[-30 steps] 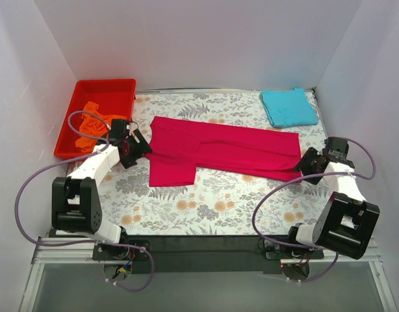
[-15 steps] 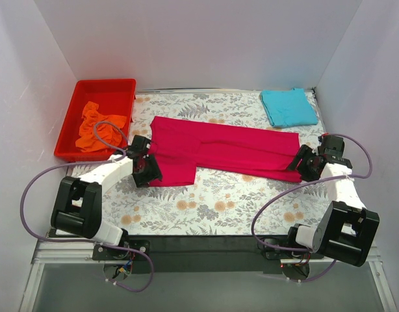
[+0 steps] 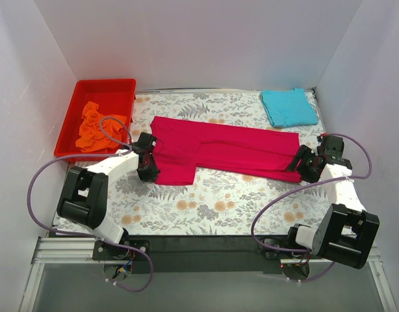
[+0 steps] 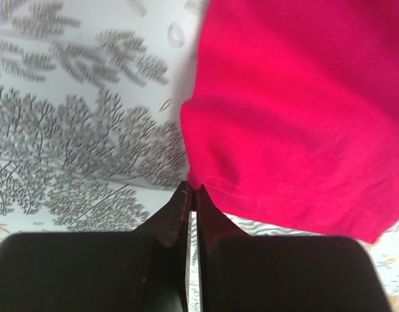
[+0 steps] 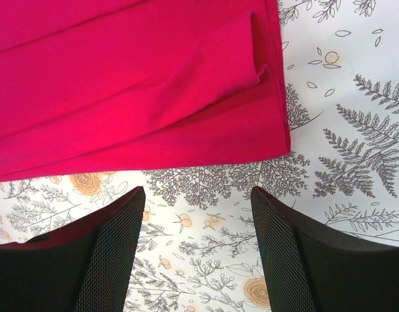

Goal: Fold and stack the t-shirts
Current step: Fold the tshirt

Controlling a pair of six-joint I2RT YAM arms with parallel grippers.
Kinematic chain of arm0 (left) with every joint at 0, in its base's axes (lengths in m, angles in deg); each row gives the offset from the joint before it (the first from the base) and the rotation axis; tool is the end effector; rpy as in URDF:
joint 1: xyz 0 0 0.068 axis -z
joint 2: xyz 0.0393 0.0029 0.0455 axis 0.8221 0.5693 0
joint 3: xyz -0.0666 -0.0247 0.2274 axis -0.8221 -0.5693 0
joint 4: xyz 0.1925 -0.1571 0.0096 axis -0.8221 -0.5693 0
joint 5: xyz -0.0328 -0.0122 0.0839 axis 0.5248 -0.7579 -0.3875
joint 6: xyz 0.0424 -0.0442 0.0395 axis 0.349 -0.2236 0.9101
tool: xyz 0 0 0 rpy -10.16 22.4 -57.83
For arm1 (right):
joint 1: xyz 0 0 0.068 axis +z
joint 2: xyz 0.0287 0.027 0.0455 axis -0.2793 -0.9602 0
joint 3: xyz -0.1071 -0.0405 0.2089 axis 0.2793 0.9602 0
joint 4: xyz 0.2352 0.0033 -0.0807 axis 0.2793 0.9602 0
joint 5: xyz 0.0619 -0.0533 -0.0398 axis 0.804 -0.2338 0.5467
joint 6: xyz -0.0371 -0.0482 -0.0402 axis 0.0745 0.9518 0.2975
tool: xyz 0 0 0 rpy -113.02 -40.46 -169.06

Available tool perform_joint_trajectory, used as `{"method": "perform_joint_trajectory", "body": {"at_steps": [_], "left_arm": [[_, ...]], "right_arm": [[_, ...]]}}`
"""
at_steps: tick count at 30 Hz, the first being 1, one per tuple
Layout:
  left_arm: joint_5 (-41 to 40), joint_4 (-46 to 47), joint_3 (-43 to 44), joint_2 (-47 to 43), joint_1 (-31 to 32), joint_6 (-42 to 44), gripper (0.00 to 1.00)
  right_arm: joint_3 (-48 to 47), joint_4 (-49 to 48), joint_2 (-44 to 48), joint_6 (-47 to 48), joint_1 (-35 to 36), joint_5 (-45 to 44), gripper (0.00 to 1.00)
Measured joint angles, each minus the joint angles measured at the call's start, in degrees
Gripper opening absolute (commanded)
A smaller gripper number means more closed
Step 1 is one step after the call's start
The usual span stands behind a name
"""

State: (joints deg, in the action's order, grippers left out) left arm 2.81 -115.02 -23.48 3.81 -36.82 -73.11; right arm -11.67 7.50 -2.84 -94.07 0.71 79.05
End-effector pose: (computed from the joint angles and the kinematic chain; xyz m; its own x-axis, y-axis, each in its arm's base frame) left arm 0.2569 -0.0787 0.1109 -0.5085 -0.8445 -0.1683 -0.8152 0.5351 -0.2219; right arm 0.2429 -0.0565 0.1712 -0.7147 0.4855 -0.5036 0.3863 0.8741 0.2945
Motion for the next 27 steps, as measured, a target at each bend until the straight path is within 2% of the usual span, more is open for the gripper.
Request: {"method": "perform_joint_trajectory", "body": {"at_steps": [4,10,17,27], "left_arm": [[-0.3,-0.2,5.9,2.7,0.0,0.0,0.00],[-0.2,1.2,22.2,9.1,0.0,0.3,0.00],[1.3,3.7,38.1,20.8,0.0,0.9,0.00],[3.3,6.3,47.4,31.0,0.0,1.7,0.00]], "right_arm": [[-0.1,0.0,0.0,0.1,0.6,0.2,0.62],[-0.6,0.3,-0.3,0.3,2.2,0.8,0.64],[-1.1,1.4,-1.5,1.5,3.3,0.9,0.69],[-1.7,2.2,-1.7,2.6,3.7,1.1,0.70]]}}
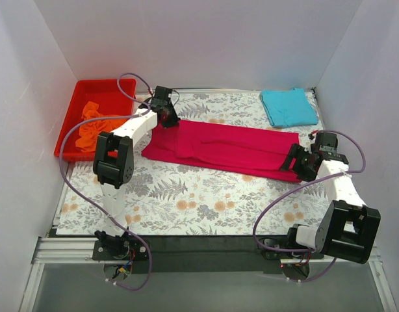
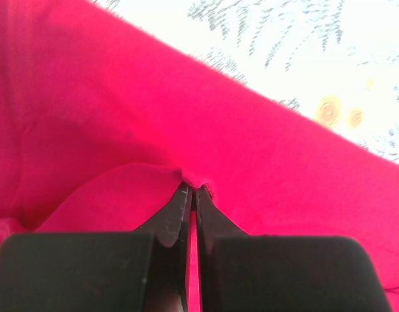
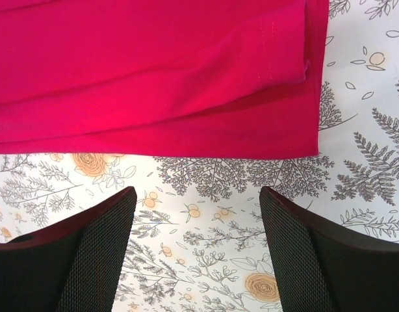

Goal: Fold and stack the t-shirts
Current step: Fold the tshirt

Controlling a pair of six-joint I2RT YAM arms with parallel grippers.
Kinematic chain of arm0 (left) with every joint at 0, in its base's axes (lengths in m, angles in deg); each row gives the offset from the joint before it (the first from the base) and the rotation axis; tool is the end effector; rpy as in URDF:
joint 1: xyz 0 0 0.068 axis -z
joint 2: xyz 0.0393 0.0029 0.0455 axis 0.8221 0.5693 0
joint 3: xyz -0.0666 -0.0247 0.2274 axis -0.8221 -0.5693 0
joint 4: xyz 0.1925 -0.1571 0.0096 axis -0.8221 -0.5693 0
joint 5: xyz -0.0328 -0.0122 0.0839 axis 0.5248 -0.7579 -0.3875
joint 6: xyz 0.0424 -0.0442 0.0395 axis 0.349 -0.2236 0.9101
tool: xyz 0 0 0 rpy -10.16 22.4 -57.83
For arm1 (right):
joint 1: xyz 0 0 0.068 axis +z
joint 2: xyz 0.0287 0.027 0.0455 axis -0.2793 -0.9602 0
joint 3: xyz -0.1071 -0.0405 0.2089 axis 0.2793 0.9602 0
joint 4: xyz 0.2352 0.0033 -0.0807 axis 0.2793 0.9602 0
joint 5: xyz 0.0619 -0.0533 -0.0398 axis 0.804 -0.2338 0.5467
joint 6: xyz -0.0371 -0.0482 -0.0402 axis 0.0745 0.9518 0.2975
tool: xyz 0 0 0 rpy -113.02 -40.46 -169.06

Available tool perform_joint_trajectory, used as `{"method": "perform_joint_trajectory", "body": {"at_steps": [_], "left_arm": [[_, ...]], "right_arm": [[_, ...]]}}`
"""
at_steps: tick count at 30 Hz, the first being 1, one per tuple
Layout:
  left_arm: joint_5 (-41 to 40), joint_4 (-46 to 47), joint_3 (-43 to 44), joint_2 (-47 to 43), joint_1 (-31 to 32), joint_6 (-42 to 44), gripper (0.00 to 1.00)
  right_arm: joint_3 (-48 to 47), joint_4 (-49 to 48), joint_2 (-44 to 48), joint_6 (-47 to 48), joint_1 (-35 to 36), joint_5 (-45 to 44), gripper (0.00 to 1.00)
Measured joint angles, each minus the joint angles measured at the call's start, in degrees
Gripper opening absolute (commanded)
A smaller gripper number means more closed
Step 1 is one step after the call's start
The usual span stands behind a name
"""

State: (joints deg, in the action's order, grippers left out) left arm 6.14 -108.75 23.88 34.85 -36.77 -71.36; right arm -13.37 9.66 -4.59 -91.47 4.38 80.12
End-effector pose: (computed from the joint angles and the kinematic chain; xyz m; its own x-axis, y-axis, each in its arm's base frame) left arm 0.4311 -0.1410 0.1674 -0.4860 -0.8481 -0.2109 -0.6420 0.5102 -0.5723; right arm 0.2483 -0.0402 0.1707 -0.7798 0.4012 -0.4806 0.2956 0.9126 0.2824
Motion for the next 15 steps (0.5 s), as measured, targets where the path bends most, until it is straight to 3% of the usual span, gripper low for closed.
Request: {"method": "perform_joint_trajectory", "body": {"at_steps": [15], "left_arm": [[1.4,7.3,4.0,4.4,0.0,-0.2,0.00]], "right_arm": [[-0.6,0.5,-1.1,0.8,0.4,0.1,0.72]]}}
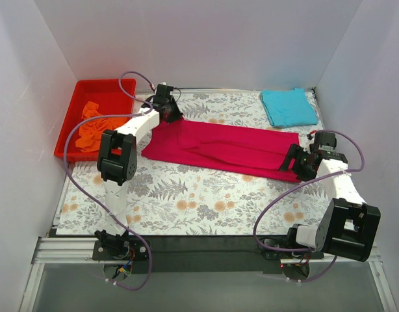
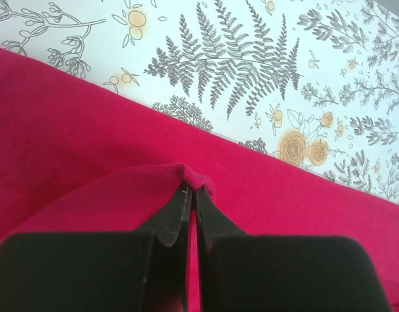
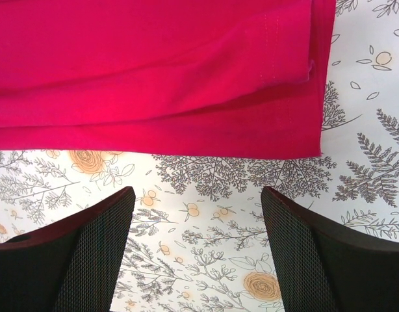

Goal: Fold and stack the t-shirts
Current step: Fold the tshirt

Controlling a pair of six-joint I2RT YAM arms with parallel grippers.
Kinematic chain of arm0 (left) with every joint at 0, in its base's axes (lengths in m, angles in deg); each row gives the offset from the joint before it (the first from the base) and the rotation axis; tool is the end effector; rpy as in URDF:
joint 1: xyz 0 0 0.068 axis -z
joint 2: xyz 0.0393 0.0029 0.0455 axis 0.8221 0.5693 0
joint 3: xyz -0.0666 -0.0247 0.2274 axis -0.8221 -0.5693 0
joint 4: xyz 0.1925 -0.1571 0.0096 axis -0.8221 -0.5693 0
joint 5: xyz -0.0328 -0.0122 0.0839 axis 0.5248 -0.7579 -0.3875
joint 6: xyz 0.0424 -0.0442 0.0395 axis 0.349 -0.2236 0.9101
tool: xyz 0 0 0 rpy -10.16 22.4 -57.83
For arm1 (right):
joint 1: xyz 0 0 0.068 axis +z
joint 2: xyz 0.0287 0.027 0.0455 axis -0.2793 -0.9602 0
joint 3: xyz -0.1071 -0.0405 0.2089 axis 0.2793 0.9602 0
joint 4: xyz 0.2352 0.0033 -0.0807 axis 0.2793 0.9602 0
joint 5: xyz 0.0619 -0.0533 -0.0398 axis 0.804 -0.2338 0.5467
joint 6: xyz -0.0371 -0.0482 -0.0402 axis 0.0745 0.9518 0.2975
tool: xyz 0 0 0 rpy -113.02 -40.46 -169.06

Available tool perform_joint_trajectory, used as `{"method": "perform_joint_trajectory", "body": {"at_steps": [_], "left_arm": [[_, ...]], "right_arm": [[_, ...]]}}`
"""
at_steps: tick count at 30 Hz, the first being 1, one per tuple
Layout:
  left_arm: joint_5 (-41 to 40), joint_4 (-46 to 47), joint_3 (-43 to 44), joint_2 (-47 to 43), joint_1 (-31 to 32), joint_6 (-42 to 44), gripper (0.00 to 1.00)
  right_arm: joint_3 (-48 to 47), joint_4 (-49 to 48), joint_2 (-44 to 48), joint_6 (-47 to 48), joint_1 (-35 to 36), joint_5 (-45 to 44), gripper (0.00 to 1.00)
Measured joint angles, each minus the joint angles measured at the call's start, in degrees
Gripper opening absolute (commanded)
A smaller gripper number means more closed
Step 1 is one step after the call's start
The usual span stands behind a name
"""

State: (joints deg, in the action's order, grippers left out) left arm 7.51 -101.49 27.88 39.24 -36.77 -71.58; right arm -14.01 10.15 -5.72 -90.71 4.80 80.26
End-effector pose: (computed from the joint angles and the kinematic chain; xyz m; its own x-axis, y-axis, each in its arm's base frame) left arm 0.4560 -0.1509 0.1669 -0.4741 -0.8543 -0.2133 -0.5691 0.4822 -0.6660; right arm 0.2505 -0.0386 0.1690 -0.7948 0.3849 -0.4693 0.2818 0.9188 0.2764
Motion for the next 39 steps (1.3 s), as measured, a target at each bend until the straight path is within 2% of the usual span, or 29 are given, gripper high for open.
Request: {"method": "perform_joint_trajectory", "body": {"at_steps": [16,34,39], "left_arm": [[-4.4,1.6,0.0,0.5,-1.3,-9.4,0.00],[-2.1,3.3,-1.4,0.5,-2.9,-13.3,0.00],[-1.9,3.7,-1.7,0.5,-2.9,-13.3,0.00]], "right_arm": [[-2.6,-0.4,-1.2,0.2,0.4,-2.9,0.72],[-6.0,-10.7,-14.1,-11.4,0.3,-5.3,0.67],[-6.0,-11.2,-14.6,-12.9,0.3,-6.4,0.66]]}}
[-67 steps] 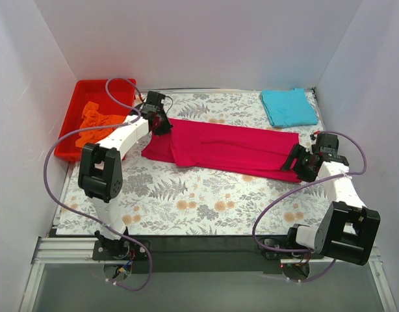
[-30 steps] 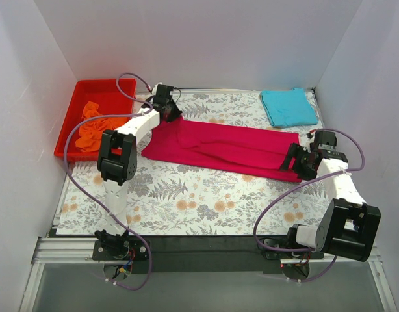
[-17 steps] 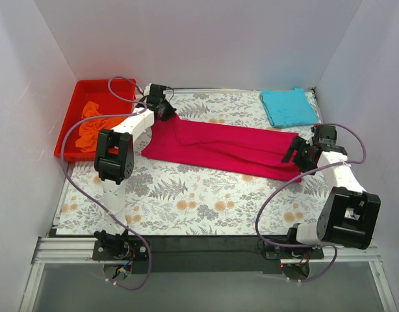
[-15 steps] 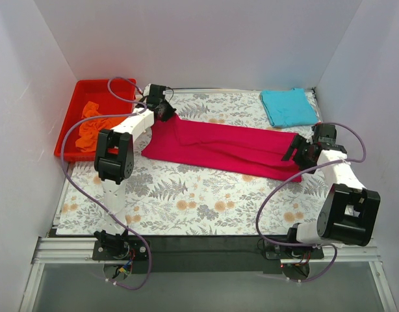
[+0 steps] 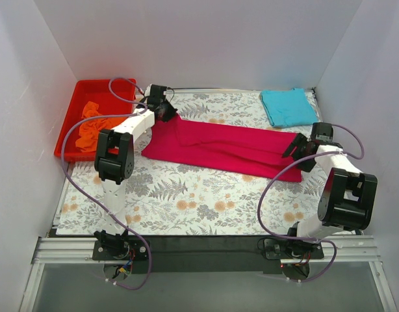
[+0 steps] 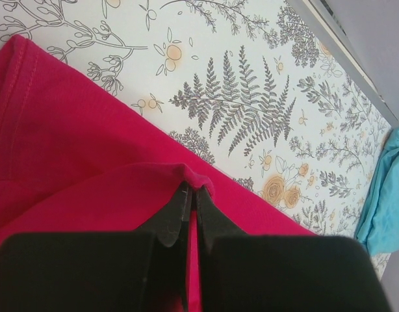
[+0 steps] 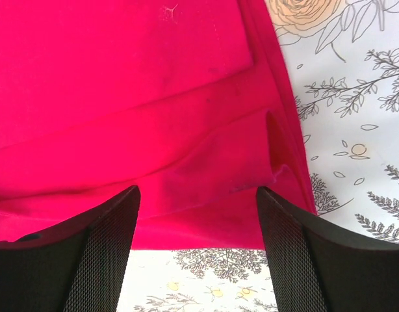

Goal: Fold and stack the t-shirts
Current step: Fold the tshirt

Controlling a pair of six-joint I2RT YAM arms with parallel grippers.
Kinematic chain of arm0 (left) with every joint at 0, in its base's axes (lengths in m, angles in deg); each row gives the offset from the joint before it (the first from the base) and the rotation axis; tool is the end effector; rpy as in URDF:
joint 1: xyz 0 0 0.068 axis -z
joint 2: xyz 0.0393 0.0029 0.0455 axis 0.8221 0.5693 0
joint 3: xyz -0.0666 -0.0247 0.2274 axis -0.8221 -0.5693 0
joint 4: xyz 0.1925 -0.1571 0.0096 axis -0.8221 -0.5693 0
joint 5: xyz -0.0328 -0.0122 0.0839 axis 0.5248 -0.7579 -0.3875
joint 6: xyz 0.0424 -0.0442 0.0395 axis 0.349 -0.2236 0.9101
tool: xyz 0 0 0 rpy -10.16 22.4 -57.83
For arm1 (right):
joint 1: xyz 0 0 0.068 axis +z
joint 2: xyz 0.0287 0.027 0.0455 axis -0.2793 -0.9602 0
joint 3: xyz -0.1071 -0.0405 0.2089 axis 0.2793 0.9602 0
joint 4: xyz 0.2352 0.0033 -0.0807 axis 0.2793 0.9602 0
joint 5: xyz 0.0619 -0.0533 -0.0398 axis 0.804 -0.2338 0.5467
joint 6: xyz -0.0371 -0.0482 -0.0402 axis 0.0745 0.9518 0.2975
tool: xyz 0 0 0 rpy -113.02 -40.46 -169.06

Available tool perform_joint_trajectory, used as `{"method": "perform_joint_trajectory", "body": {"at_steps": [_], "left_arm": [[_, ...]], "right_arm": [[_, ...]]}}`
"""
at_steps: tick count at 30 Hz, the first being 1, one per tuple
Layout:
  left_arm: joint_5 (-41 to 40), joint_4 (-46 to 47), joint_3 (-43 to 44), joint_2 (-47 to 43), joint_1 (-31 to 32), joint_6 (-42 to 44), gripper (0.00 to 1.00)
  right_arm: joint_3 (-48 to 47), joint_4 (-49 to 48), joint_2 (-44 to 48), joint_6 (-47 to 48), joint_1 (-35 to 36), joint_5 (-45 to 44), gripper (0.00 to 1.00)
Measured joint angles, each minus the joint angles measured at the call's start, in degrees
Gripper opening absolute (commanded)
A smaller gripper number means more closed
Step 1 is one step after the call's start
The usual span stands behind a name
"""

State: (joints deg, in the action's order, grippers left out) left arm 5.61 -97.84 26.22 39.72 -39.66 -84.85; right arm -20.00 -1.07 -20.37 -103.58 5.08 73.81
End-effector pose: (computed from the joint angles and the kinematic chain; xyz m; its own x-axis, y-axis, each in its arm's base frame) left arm 0.4659 -0.1264 0.1596 -0.2582 -0.9629 -0.0781 -0.6589 0.2347 -0.7147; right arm 0.3013 -0.0542 0.1474 -0.6689 0.5742 -0.4722 0.4886 0.8182 0.3028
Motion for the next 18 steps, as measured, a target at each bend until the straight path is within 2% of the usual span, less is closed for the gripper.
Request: {"method": "perform_joint_trajectory", "body": {"at_steps": [6,9,13,18], "left_arm": [[0.0,0.4,-0.6,0.0,0.0,0.3,0.00],[0.1,0.5,-0.6,0.0,-0.1,0.5,0.00],[0.1,0.5,-0.6,0.0,-0.2,0.7,0.00],[0.2,0.5,-0.7,0.0,-0.4,1.0,0.00]], "right_arm": [[0.0,-1.3,-1.0,-1.4,-0.4,0.0,0.59],[0.0,-2.2,-2.8,-2.1,-0.4,0.0,0.51],[-1.0,-2.7,-5.5,-3.1,-0.8,0.2,0.36],[-1.9,-3.8,-7.5,-4.2,-2.4,0.2,0.36]]}}
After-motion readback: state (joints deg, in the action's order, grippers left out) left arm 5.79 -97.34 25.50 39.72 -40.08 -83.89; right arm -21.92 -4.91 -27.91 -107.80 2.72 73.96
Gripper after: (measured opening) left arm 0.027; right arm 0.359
